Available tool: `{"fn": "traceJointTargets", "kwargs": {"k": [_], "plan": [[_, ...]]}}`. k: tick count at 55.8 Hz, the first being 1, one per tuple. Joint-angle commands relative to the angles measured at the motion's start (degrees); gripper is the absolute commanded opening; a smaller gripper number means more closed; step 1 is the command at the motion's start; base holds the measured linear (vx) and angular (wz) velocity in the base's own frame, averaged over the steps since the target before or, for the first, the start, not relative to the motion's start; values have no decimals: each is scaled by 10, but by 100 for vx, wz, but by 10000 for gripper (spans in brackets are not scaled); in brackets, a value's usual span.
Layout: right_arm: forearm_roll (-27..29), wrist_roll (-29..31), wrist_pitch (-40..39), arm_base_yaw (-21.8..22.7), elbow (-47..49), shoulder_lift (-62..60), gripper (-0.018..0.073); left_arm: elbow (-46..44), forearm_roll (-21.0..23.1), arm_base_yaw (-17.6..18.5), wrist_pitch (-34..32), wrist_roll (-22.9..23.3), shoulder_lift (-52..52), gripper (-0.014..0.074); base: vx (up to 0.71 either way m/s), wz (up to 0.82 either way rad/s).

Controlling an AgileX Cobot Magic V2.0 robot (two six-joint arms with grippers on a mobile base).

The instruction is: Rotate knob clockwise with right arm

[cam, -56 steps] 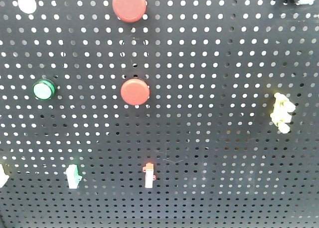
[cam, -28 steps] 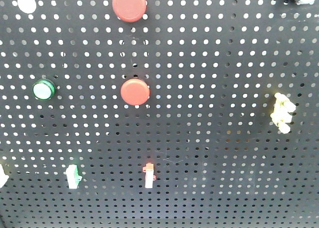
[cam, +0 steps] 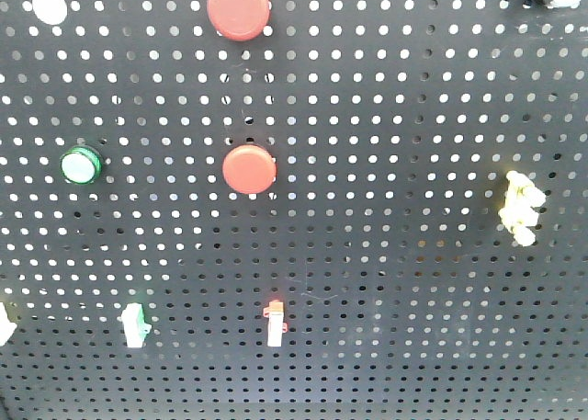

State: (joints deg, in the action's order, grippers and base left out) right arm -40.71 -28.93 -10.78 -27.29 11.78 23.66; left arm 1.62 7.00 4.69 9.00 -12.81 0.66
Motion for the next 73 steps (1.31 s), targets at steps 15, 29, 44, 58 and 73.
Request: {"fn": "traceJointTargets", "kwargs": {"k": [15, 29, 44, 58, 73], "plan": [[559, 380, 33, 17, -86, -37, -4, 19, 3, 4, -49, 1, 10, -6, 0, 0], [437, 352, 139, 228, -114, -168, -4, 19, 3, 4, -49, 1, 10, -6, 0, 0], [380, 341, 209, 285, -114, -249, -4, 19, 3, 4, -49, 1, 10, -6, 0, 0], [362, 299, 190, 286, -114, -250, -4, 19, 3, 4, -49, 1, 10, -6, 0, 0], [324, 275, 171, 286, -143, -250, -4, 19, 3, 4, -49, 1, 10, -6, 0, 0]]}}
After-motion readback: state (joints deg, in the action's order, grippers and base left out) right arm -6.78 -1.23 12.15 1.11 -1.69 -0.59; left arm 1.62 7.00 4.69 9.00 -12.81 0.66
